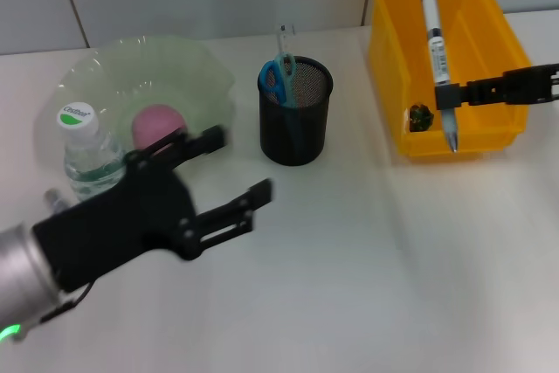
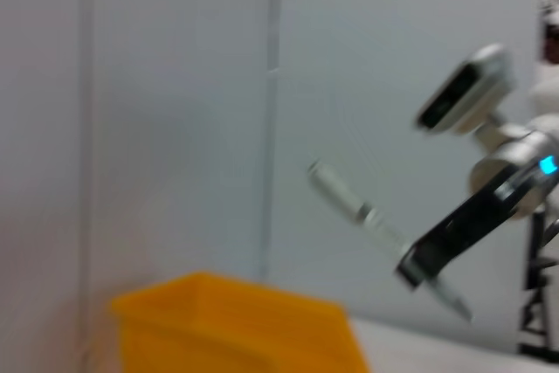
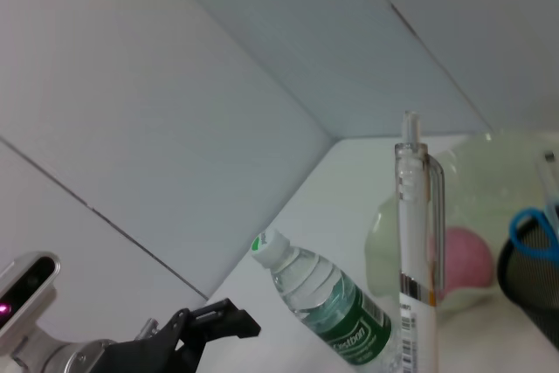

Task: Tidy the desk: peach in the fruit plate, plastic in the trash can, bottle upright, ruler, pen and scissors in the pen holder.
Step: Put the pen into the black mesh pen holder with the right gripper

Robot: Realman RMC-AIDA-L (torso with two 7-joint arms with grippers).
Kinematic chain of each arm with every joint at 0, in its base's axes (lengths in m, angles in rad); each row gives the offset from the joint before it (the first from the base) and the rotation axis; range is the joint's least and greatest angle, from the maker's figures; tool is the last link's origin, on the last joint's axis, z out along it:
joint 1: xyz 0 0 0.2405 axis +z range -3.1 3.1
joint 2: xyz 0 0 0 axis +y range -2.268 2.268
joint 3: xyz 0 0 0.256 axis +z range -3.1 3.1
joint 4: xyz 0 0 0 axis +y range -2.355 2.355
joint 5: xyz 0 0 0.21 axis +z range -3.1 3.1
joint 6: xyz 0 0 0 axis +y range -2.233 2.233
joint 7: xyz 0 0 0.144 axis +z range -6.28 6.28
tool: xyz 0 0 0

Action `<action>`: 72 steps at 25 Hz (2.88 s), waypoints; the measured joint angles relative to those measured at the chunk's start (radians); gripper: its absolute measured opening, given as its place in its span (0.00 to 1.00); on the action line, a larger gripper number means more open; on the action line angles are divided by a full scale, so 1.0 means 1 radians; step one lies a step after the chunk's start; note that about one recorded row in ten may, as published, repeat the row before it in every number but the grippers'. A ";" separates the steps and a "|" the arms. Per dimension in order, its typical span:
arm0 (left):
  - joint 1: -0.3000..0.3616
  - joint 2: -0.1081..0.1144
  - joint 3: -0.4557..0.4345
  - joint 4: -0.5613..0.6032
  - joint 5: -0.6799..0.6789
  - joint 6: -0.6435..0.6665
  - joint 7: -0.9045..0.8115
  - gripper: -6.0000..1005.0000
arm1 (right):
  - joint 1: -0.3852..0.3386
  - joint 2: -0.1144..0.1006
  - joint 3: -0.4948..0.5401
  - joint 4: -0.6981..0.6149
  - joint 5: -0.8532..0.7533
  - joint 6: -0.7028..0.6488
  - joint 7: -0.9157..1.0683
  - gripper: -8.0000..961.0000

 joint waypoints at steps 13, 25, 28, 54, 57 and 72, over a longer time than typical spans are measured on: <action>0.110 0.004 0.042 0.027 0.050 -0.024 -0.001 0.81 | -0.012 0.124 0.013 -0.119 0.037 0.097 -0.341 0.15; 0.111 0.007 0.027 0.014 0.052 0.034 -0.046 0.81 | 0.010 0.191 -0.019 -0.110 0.144 0.322 -0.509 0.15; 0.105 0.006 0.026 0.013 0.066 0.044 -0.068 0.81 | 0.029 0.201 -0.058 -0.089 0.156 0.370 -0.539 0.15; 0.073 0.005 0.026 -0.011 0.077 0.046 -0.130 0.81 | 0.044 0.213 -0.427 0.040 0.342 0.805 -0.869 0.15; 0.072 0.005 0.026 -0.011 0.077 0.046 -0.130 0.81 | 0.045 0.214 -0.440 0.067 0.342 0.825 -0.885 0.15; 0.062 0.008 0.020 -0.016 0.096 0.046 -0.139 0.81 | 0.069 0.215 -0.444 0.252 0.466 0.883 -1.048 0.15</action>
